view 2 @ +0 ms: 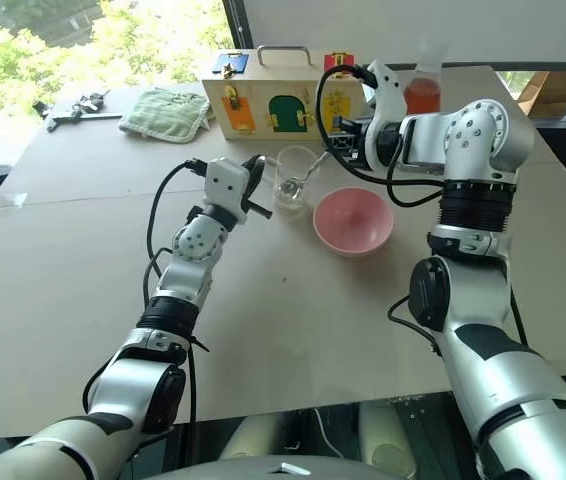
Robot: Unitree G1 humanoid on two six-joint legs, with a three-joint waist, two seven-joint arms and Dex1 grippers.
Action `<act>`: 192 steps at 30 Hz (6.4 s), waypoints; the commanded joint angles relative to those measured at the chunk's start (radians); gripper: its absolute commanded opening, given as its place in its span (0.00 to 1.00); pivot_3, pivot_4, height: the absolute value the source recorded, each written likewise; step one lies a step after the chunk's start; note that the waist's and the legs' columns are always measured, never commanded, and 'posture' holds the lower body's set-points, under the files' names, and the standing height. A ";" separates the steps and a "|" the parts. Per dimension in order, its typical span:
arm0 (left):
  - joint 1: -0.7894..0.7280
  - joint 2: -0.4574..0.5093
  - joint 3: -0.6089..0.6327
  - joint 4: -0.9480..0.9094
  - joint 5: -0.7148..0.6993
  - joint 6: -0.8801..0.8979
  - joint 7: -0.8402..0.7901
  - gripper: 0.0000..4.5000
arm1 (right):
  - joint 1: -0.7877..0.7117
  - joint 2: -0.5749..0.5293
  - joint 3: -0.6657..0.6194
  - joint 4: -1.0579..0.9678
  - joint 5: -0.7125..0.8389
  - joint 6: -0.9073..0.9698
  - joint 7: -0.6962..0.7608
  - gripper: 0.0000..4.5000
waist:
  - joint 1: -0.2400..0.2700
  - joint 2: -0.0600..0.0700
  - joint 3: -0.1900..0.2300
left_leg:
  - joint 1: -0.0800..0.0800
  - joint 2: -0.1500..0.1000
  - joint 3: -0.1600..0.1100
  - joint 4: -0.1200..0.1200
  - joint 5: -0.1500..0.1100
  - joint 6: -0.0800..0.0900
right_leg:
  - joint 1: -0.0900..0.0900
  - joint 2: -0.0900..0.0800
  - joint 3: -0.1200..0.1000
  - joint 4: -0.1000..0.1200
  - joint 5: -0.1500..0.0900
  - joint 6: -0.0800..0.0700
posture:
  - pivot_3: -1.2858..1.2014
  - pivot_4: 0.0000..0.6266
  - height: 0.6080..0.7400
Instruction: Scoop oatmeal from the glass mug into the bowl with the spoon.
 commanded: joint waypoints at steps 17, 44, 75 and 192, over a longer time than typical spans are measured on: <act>-0.048 0.041 -0.031 0.053 0.104 -0.104 0.112 0.00 | -0.110 0.061 -0.272 0.007 -0.006 0.067 -0.181 0.00 | -0.006 0.000 0.000 | 0.000 -0.001 0.003 0.009 0.000 0.000 | -0.001 0.000 0.001 0.008 0.000 0.000 | 0.52 0.24 1.00; -0.085 0.065 -0.003 0.149 0.085 -0.133 0.194 0.00 | -0.143 0.103 -0.446 -0.083 0.029 0.111 -0.275 0.00 | -0.007 0.000 0.000 | -0.001 0.000 0.003 0.008 0.000 0.000 | -0.001 0.000 0.001 0.008 0.000 0.000 | 0.52 0.24 1.00; -0.173 -0.046 0.026 0.214 -0.021 -0.136 0.152 0.00 | -0.031 0.106 -0.575 -0.279 0.316 0.111 -0.517 0.00 | -0.008 0.000 0.000 | -0.001 0.000 0.003 0.008 0.000 0.000 | -0.002 -0.001 0.001 0.008 0.000 0.000 | 0.52 0.24 1.00; -0.143 -0.034 0.034 0.160 -0.052 -0.145 0.102 0.00 | 0.286 -0.293 0.206 -0.332 0.974 -0.500 -0.573 0.00 | 0.023 -0.015 0.001 | -0.002 0.000 0.006 0.010 0.000 0.003 | 0.000 -0.001 0.002 0.006 0.000 0.001 | 0.52 0.24 1.00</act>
